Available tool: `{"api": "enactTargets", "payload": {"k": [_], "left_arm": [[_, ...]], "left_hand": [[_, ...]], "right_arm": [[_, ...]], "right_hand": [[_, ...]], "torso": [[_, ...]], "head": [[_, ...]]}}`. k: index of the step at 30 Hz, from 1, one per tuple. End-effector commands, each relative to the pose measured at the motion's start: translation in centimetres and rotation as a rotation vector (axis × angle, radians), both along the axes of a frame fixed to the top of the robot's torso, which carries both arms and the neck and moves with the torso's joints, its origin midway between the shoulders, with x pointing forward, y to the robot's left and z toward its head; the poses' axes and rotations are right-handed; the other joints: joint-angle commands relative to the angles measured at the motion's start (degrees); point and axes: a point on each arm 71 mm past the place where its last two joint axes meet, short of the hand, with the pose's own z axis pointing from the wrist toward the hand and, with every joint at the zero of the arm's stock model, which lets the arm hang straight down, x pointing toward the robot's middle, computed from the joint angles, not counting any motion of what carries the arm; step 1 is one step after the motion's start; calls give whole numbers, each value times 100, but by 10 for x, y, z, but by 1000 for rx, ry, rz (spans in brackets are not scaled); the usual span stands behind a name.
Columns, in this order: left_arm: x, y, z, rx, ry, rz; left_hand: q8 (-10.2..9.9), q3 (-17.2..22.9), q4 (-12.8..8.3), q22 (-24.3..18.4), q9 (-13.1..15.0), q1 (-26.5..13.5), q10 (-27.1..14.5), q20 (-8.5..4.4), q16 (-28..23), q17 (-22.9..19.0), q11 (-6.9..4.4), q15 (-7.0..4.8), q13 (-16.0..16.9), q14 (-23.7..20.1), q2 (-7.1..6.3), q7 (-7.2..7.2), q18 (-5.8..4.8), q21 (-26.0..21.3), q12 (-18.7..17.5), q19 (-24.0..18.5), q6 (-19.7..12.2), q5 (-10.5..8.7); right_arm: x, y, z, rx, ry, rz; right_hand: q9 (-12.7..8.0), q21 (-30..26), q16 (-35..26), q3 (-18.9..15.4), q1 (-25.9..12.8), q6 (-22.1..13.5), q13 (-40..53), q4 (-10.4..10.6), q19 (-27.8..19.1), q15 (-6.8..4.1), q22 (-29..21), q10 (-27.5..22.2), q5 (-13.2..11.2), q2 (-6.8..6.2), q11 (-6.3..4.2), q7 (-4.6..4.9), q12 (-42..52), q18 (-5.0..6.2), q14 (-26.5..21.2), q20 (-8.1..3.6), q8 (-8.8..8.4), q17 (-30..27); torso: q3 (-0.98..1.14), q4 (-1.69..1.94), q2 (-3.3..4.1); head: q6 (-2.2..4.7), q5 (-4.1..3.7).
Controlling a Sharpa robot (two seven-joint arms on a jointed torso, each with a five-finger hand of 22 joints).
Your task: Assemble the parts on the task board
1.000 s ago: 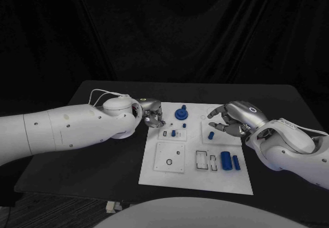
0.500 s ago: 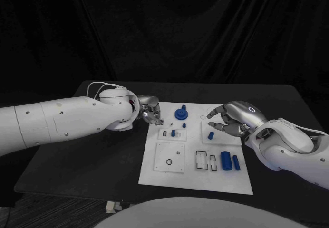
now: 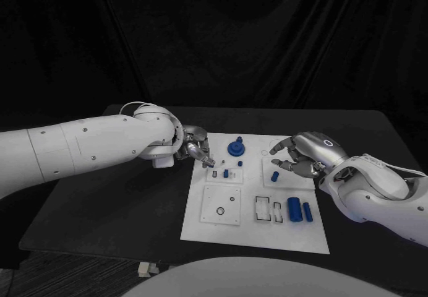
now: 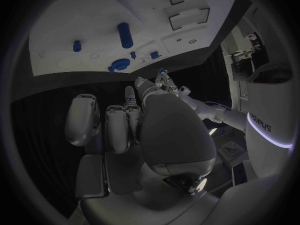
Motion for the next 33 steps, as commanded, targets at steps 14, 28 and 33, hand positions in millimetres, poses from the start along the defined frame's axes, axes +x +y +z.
{"api": "enactTargets", "payload": {"k": [14, 28, 33], "left_arm": [[7, -16, -7, 92, 152, 60], [11, -23, -10, 175, 132, 16], [12, -25, -11, 182, 132, 14]], "left_hand": [[119, 857, -842, 1181, 129, -84, 587, 41, 15, 1505, 26, 41, 1509, 605, 100, 2, 76, -12, 41, 69, -144, 178], [120, 849, -908, 1184, 146, -56, 587, 37, 15, 1505, 30, 38, 1509, 605, 133, 16, 73, 4, 41, 81, -206, 198], [120, 838, -938, 1184, 152, -41, 587, 34, 15, 1505, 31, 35, 1509, 605, 153, 23, 73, 6, 41, 86, -230, 242]], "right_arm": [[-2, -2, 0, 3, 4, -2], [-2, -2, 0, 4, 3, -2], [-2, -1, 0, 5, 3, -1]], "right_hand": [[-11, -41, -28, 3, 72, 39, -152, -43, -7, 2, 938, 185, 25, -11, 25, -8, -14, -24, 330, -3, -25, 139], [-11, -41, -28, 3, 72, 39, -152, -43, -7, 2, 938, 185, 25, -11, 25, -8, -14, -24, 330, -3, -25, 139], [-11, -41, -28, 3, 72, 39, -152, -43, -7, 2, 938, 185, 25, -11, 25, -8, -14, -24, 330, -3, -25, 139]], "torso": [[1, -7, 0], [4, -5, -9], [0, 0, 2]], "head": [[0, -38], [0, -28], [0, -28]]}}
